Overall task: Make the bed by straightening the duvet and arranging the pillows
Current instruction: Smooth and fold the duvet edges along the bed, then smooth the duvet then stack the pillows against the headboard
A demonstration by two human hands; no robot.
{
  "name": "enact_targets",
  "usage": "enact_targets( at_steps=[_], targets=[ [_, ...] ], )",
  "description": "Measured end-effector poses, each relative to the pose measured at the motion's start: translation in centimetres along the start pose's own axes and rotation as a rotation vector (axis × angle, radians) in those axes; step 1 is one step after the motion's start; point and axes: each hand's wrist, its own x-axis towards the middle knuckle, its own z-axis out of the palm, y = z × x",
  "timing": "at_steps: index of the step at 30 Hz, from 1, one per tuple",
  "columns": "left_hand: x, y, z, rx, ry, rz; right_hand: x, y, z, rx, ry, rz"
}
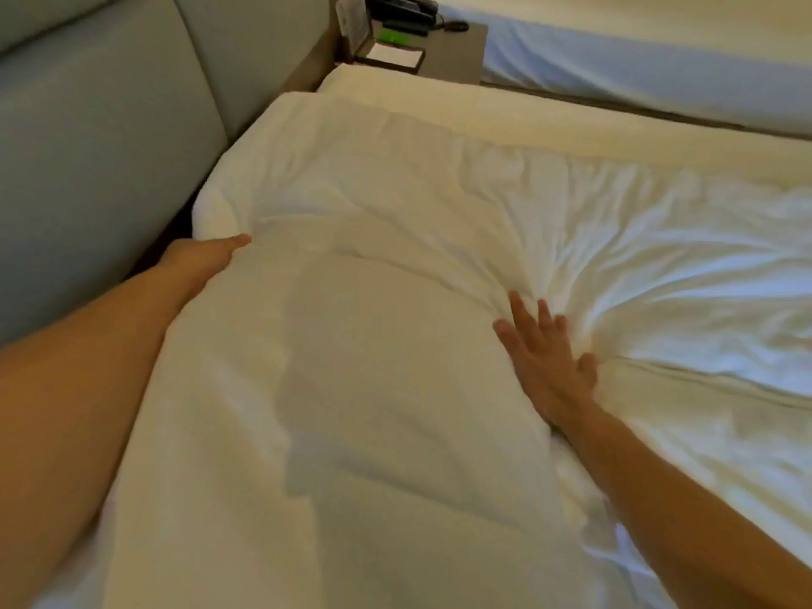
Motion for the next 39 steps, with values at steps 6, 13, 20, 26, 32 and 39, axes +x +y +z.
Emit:
enact_targets(
  at_steps=[6,13,20,26,32,39],
  targets=[
    [-1.2,-0.5,0.6,0.050,0.305,0.268,1.5,0.3,4.2,-0.058,0.152,-0.047],
    [-10.4,4.8,-0.9,0.094,0.527,0.543,3.5,1.9,2.4,0.062,-0.049,-0.090],
    [-33.7,17.8,9.8,0.002,0.378,0.883,-4.8,4.5,-10.0,1.421,-0.379,0.141],
    [-50.5,17.1,28.4,0.290,0.126,0.945,-14.1,16.5,-17.5,1.865,-0.332,0.240],
    [-58.1,12.1,43.1,0.641,-0.478,0.414,-17.0,26.6,-21.4,1.927,-0.335,0.175],
    [-61.9,17.3,40.0,1.327,-0.741,0.697,-15.4,31.2,-20.8,1.793,-0.303,0.262]
  ],
)
